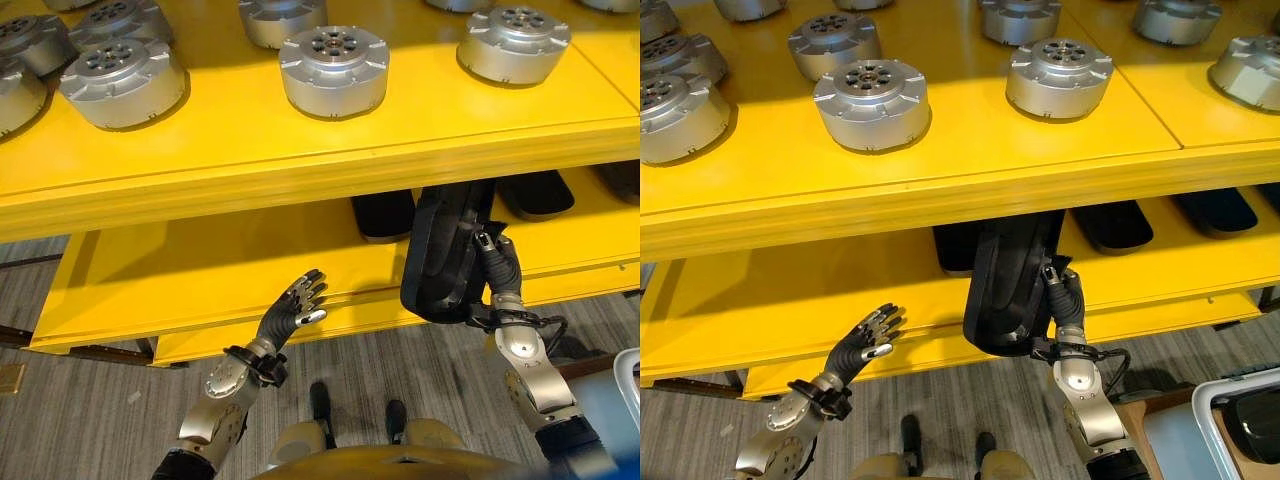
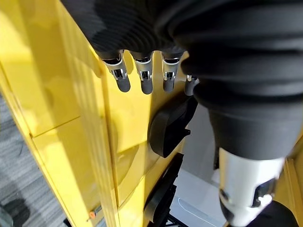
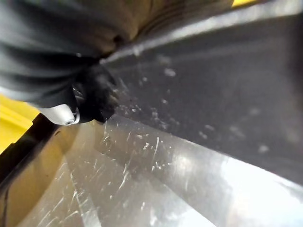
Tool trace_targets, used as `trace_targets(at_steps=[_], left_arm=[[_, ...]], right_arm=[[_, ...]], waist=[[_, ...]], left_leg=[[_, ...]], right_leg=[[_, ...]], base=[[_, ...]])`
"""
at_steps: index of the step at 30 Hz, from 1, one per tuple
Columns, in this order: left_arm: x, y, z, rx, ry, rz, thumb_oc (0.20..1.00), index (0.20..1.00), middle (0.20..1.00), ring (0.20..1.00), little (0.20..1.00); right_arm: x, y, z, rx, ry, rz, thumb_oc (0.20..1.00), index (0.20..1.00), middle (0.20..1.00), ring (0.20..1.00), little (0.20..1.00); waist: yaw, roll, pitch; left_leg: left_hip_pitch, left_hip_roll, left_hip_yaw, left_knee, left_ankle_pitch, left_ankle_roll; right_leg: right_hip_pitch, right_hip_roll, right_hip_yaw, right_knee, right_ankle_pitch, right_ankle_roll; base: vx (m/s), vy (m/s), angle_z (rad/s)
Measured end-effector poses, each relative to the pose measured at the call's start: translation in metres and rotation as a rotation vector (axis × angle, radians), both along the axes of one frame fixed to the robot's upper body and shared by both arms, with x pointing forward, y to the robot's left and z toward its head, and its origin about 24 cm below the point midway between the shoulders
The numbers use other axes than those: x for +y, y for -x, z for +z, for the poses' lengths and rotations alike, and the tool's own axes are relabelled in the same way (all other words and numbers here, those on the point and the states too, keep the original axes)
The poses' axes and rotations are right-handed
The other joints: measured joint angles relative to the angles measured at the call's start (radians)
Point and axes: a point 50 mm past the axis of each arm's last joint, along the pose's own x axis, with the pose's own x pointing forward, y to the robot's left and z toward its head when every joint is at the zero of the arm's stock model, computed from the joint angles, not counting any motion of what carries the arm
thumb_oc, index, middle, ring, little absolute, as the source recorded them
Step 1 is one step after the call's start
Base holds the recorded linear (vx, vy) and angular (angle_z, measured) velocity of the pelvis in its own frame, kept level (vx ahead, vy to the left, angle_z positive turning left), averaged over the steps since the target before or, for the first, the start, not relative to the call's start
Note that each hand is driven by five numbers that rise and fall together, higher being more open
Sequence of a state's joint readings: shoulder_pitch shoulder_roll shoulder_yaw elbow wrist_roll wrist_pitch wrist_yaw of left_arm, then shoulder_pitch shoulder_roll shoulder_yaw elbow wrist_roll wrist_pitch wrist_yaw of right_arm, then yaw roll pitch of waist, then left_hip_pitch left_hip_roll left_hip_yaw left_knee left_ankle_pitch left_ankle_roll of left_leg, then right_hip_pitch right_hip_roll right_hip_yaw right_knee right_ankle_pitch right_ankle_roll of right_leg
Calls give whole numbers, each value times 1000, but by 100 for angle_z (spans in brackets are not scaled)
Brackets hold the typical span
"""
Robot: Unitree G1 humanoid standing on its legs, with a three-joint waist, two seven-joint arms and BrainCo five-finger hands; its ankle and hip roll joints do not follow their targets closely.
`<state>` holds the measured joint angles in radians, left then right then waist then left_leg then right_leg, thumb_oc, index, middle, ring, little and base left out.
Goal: Move parts from the plastic box to the shelf.
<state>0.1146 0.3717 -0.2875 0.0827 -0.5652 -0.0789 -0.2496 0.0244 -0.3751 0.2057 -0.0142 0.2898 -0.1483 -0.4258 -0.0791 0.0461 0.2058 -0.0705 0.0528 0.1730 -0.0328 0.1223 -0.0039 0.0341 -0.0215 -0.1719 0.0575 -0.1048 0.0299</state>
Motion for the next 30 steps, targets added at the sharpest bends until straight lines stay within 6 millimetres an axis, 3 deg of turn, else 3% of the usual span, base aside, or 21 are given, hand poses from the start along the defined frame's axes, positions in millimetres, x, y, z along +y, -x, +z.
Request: trace_targets(at_steps=[3, 4, 5, 7, 9, 10, 13, 15, 16, 17, 18, 20, 22, 24, 28, 30], left_arm=[[-7, -6, 6, -31, -12, -19, 1000, 1000, 1000, 1000, 1000], [-9, -5, 5, -27, -12, -24, 1000, 1000, 1000, 1000, 1000], [-8, -5, 5, -24, -17, -25, 1000, 1000, 1000, 1000, 1000], [-3, -3, 2, -9, -48, -35, 1000, 1000, 1000, 1000, 1000], [-4, -5, 4, -20, -44, -45, 1000, 1000, 1000, 1000, 1000], [-9, -8, 6, -46, -27, -58, 1000, 1000, 1000, 1000, 1000], [-11, -14, 12, -102, -18, -60, 1000, 1000, 1000, 1000, 1000], [-15, -15, 16, -131, -11, -77, 1000, 1000, 1000, 1000, 1000], [-19, -15, 19, -144, 3, -89, 1000, 1000, 1000, 1000, 1000], [-21, -16, 18, -149, 7, -98, 1000, 1000, 1000, 1000, 1000], [-21, -19, 19, -155, -7, -114, 1000, 1000, 1000, 1000, 1000], [-19, -18, 18, -149, -22, -116, 1000, 1000, 1000, 1000, 1000], [-13, -15, 15, -136, -46, -113, 1000, 1000, 1000, 1000, 1000], [-6, -11, 12, -118, -60, -100, 1000, 1000, 1000, 1000, 1000], [0, -5, 12, -113, -73, -87, 1000, 1000, 1000, 1000, 1000], [-1, -6, 18, -136, -69, -68, 1000, 1000, 1000, 1000, 1000]], right_arm=[[2, -6, 5, -21, 0, -14, 200, 200, 200, 200, 200], [1, -7, 6, -26, -1, -26, 200, 200, 200, 200, 200], [1, -7, 5, -22, -6, -34, 200, 200, 200, 200, 200], [-1, -7, 2, -11, -3, -42, 200, 200, 200, 200, 200], [-9, -7, 5, -25, 27, -48, 200, 200, 200, 200, 200], [-21, -5, 8, -31, 49, -79, 200, 200, 200, 200, 200], [-29, -5, 13, -54, 74, -85, 200, 200, 200, 200, 200], [-31, -4, 13, -54, 75, -94, 200, 200, 200, 200, 200], [-35, -4, 14, -55, 94, -93, 200, 200, 200, 200, 200], [-38, -3, 12, -51, 92, -103, 200, 200, 200, 200, 200], [-34, 2, 4, -25, 66, -111, 200, 200, 200, 200, 200], [-32, 3, 2, -21, 63, -115, 200, 200, 200, 200, 200], [-32, 4, 5, -37, 105, -129, 200, 200, 200, 200, 200], [-31, 4, 8, -45, 113, -126, 200, 200, 200, 200, 200], [-27, 3, 13, -67, 124, -105, 200, 200, 200, 200, 200], [-21, 3, 12, -61, 119, -69, 200, 200, 200, 200, 200]], waist=[[-5, 23, 31], [-13, 32, 39], [-15, 8, 53], [-23, -28, 63], [-45, -27, 64], [-56, -26, 63], [-69, -27, 63], [-91, -18, 60], [-105, 12, 53], [-102, 15, 51], [-98, -25, 41], [-81, -26, 41], [-72, -18, 39], [-63, -18, 38], [-44, -29, 31], [-33, -38, 28]], left_leg=[[-4, 16, 38, 23, -9, -7], [2, 22, 43, 25, -40, 1], [0, 28, 52, 55, -71, 3], [-1, 103, 60, 128, -107, -21], [1, 200, 63, 126, -107, -32], [7, 266, 48, 100, -93, -58], [15, 310, 40, 85, -82, -74], [26, 301, 80, 83, -78, -65], [45, 290, 90, 80, -40, 0], [63, 274, 105, 69, -42, -107], [54, 175, 110, 61, -44, -112], [52, 129, 118, 54, -49, -105], [62, 92, 111, 45, -59, -87], [82, 82, 118, 25, -61, -79], [87, 65, 140, -15, -50, -71], [53, 63, 147, -18, -34, -68]], right_leg=[[-24, -13, -8, 77, -34, -32], [-28, -12, -8, 102, -49, -42], [-28, -35, -3, 108, -50, -56], [-19, -62, 17, 125, -49, -55], [-30, -64, 18, 141, -57, -53], [-47, -78, 26, 163, -58, -50], [-106, -123, 54, 243, -88, -6], [-118, -156, 55, 276, -102, 25], [-123, -158, 57, 302, -118, 66], [-124, -189, 56, 318, -122, 95], [-124, -278, 64, 303, -96, 100], [-114, -316, 64, 267, -35, 101], [-105, -348, 59, 253, 49, 126], [-91, -352, 58, 224, 110, 133], [-89, -365, 44, 142, 169, 140], [-92, -362, 0, 72, 188, 140]], base=[[0, 134, 14], [77, 292, -8], [112, 407, -21], [67, 251, -24], [36, 353, -3], [22, 498, -4], [11, 464, -11], [43, 442, 13], [67, 537, 18], [67, 570, 36], [67, 591, 28], [66, 454, 21], [86, 390, 15], [60, 289, -5], [-26, 143, -23], [-101, 60, -11]])
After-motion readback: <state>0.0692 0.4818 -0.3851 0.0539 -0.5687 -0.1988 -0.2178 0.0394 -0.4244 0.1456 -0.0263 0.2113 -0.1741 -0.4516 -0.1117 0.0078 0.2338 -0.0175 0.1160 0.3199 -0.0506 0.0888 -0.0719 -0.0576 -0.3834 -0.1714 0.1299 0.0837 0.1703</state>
